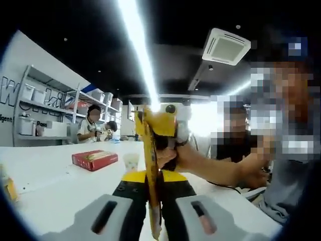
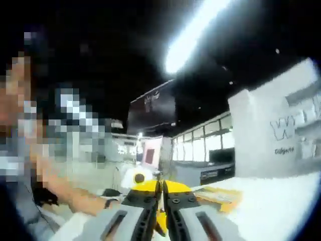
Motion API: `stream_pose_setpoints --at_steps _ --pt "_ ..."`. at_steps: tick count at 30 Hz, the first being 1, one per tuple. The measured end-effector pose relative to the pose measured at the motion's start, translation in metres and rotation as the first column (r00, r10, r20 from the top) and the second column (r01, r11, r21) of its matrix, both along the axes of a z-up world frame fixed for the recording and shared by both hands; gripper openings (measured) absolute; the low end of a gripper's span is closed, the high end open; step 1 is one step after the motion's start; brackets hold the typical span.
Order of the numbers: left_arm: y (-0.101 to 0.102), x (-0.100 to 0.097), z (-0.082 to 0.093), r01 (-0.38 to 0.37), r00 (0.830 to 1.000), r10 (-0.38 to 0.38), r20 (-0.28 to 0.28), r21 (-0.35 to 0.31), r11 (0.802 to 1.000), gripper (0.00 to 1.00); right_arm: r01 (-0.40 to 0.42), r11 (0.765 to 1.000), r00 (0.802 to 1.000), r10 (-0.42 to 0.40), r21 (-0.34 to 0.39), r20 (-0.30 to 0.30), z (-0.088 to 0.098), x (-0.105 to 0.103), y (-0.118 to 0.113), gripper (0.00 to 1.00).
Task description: Tear open the coffee pouch, take out the coffee, and pour the coffee from the pouch into the cup
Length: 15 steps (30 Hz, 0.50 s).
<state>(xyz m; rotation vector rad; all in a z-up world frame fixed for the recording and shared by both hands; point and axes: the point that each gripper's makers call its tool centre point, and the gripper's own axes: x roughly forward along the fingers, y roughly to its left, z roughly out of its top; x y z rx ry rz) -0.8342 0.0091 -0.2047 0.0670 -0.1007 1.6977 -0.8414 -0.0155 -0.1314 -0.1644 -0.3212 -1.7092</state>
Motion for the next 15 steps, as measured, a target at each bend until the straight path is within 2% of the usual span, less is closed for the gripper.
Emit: stream_pose_setpoints --at_steps 2,3,6,7,10,12,15 --pt "-0.001 -0.001 0.0 -0.005 1.0 0.005 0.005 -0.004 1.0 0.11 -0.03 0.998 0.998 0.033 -0.052 0.056 0.003 -0.002 0.001 0.22" --pt "-0.002 0.0 0.001 -0.006 1.0 0.006 0.004 0.002 1.0 0.11 -0.032 0.998 0.997 0.035 -0.05 0.072 0.0 -0.002 0.0 0.21" --pt "-0.002 0.002 0.004 -0.006 1.0 0.006 -0.003 0.012 1.0 0.11 -0.032 0.999 0.997 0.034 -0.029 0.064 -0.006 0.001 -0.004 0.21" --pt "-0.002 0.002 0.005 -0.004 1.0 0.004 -0.005 0.016 1.0 0.11 -0.032 0.999 0.998 0.034 -0.023 0.059 -0.008 0.008 -0.007 0.21" --pt "-0.001 0.003 0.005 -0.002 1.0 0.002 -0.011 0.017 1.0 0.11 -0.04 0.998 0.997 0.044 -0.051 0.065 -0.006 0.013 -0.01 0.15" --pt "0.0 0.004 0.004 0.002 1.0 -0.001 -0.017 0.013 1.0 0.11 -0.05 0.997 0.997 0.054 -0.058 0.06 -0.007 0.023 -0.013 0.07" --pt "0.001 0.006 0.004 0.014 1.0 -0.014 -0.023 0.009 1.0 0.12 -0.022 0.999 1.0 0.022 -0.028 0.021 -0.009 0.028 -0.014 0.04"
